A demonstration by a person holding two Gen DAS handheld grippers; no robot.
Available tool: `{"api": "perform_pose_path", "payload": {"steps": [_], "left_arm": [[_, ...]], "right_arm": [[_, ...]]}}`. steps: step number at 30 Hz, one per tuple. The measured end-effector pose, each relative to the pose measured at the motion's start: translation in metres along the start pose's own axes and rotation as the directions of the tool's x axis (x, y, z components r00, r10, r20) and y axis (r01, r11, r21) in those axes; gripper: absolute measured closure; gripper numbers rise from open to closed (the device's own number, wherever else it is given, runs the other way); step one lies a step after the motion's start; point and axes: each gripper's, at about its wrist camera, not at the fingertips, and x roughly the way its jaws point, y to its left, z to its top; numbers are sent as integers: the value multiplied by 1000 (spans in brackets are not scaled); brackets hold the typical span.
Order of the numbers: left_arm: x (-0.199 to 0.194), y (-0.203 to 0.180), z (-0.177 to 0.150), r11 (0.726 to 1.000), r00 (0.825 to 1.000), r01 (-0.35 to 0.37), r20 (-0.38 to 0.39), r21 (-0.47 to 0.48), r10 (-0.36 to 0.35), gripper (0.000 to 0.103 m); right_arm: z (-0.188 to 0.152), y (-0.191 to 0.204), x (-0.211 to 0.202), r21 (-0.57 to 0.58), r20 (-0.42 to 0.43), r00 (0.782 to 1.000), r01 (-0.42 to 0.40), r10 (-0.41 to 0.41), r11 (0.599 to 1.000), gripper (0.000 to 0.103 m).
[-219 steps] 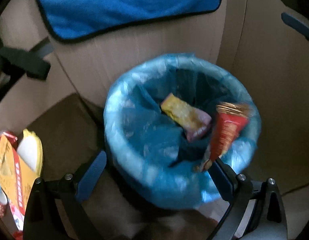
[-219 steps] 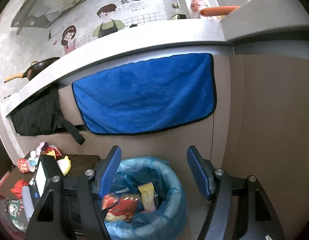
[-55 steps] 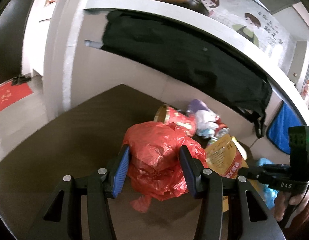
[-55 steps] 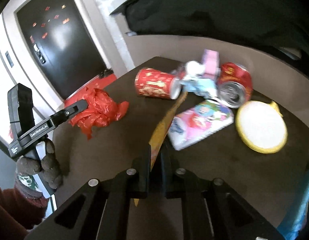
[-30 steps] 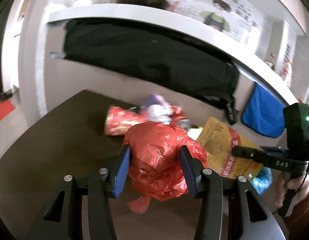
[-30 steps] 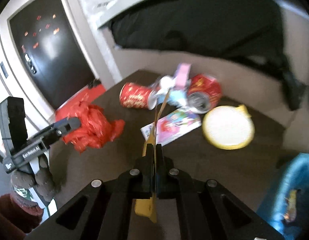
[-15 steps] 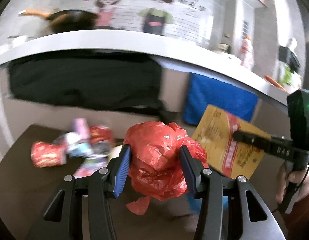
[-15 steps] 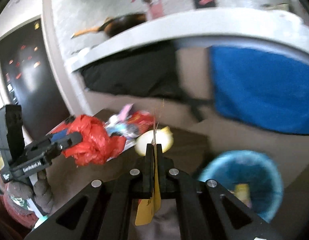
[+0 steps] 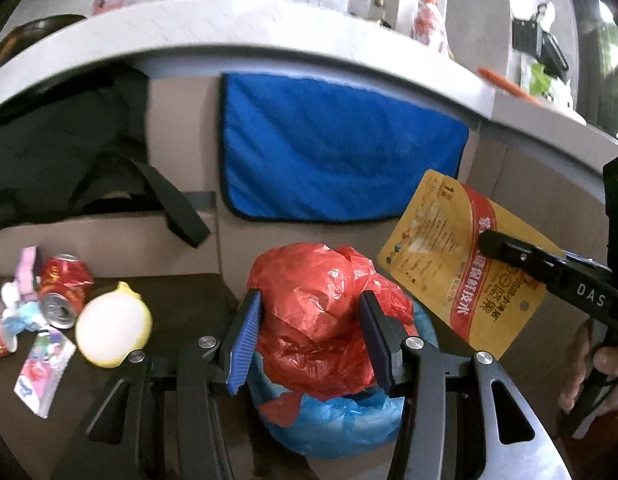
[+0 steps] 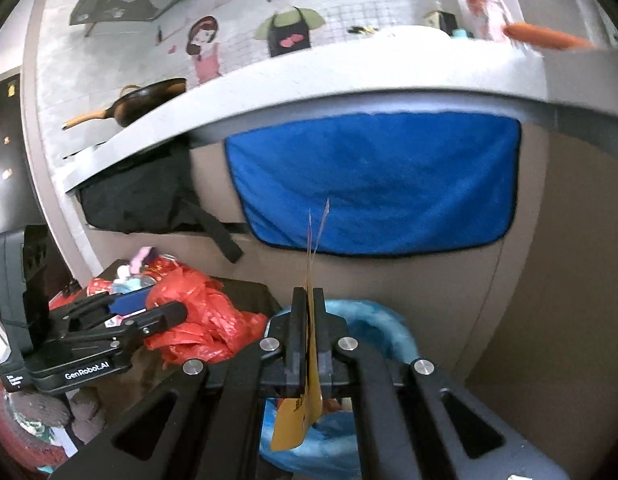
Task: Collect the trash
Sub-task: 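Carry the red bag and yellow pouch with both tools over the bin, then open the right tool to drop the yellow pouch while the left tool releases the red bag into the bin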
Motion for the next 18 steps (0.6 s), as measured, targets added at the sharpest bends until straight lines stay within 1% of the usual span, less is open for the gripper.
{"api": "perform_pose_path", "payload": {"steps": [7, 14, 18], "left_arm": [[34, 0, -8, 1000, 998, 2, -68, 7, -2, 53], [66, 3, -14, 1000, 991, 11, -135, -10, -12, 53], [80, 5, -14, 1000, 988, 10, -154, -11, -12, 53]], "right_arm": [[-20, -21, 30, 45, -57, 998, 8, -5, 999, 102], [-32, -28, 59, 70, -102, 995, 15, -8, 997, 102], [-37, -31, 73, 79, -123, 992, 18, -8, 997, 102]]}}
